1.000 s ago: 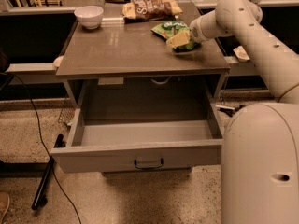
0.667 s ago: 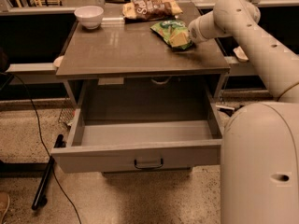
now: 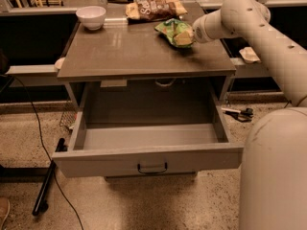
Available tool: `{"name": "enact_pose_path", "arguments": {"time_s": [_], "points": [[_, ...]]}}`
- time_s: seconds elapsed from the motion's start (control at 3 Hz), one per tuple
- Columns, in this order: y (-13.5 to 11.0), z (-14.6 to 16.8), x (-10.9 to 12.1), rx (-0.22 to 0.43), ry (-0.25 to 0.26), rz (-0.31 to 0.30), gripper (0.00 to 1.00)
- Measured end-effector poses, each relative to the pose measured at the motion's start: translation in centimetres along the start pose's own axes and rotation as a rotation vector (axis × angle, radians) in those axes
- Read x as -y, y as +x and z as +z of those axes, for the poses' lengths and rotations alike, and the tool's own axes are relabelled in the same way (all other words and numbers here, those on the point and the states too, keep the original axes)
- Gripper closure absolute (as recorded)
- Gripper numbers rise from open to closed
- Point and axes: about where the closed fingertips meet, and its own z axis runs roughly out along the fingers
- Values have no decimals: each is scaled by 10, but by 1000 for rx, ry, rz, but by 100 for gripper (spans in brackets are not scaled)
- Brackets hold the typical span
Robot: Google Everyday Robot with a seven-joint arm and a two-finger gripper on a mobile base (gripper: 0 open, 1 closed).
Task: Place green rice chip bag into top drawer
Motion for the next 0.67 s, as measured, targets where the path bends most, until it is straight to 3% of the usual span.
{"name": "enact_pose_path", "arguments": {"time_s": [0.33, 0.67], "points": [[-13, -27, -14, 75, -16, -35, 100], [-15, -60, -28, 147, -13, -52, 100]]}}
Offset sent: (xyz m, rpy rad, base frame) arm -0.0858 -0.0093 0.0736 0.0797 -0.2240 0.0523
